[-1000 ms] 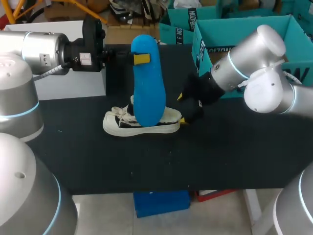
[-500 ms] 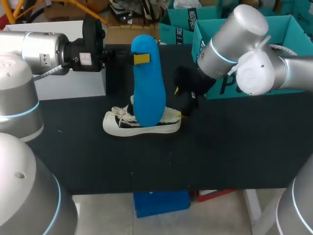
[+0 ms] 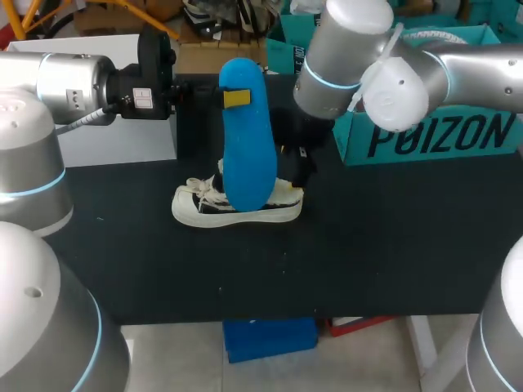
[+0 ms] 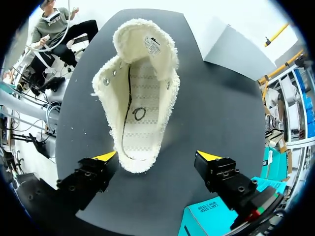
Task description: Take the shoe out of the shoebox, open the shoe tongue, remove and reinsert the insole, then place the shoe into the shoebox
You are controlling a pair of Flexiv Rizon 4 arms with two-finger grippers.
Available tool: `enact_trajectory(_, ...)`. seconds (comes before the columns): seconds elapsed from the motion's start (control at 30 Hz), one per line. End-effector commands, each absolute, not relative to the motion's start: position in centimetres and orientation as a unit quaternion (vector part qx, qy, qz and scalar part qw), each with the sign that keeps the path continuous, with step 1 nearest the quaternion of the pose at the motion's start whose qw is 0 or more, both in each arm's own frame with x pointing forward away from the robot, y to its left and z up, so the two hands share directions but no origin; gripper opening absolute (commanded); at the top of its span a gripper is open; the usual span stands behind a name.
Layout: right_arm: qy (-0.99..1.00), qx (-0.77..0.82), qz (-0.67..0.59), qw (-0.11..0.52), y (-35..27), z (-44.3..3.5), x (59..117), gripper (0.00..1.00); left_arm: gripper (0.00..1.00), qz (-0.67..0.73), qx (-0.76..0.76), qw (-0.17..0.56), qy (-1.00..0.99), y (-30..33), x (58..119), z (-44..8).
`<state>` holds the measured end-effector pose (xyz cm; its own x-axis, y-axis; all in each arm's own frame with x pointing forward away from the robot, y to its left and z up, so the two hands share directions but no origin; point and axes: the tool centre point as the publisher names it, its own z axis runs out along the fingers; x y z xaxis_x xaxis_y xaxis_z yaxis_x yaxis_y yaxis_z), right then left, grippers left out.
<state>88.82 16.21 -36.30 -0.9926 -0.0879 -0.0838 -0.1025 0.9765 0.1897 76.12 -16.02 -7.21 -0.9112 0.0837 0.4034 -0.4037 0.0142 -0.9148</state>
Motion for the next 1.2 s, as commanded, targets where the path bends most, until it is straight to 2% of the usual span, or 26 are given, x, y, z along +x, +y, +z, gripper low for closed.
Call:
enact_trajectory(0.03, 0.998, -0.042, 0.011, 0.039, 16.9, -36.1, 88.9, 1.0, 0.0, 0.692, 0.118, 0.174, -0.691, -16.1, 76.0, -7.2)
enact_trajectory(0.43, 0.998, -0.045, 0.016, 0.041, 18.1, -36.1, 89.9, 1.0, 0.0, 0.692, 0.118, 0.174, -0.691, -16.1, 76.0, -7.2)
enact_trajectory(1.2, 0.997, -0.056, 0.049, 0.022, 22.9, -38.9, 91.1, 1.0, 0.0, 0.692, 0.118, 0.174, -0.691, -16.1, 76.0, -7.2)
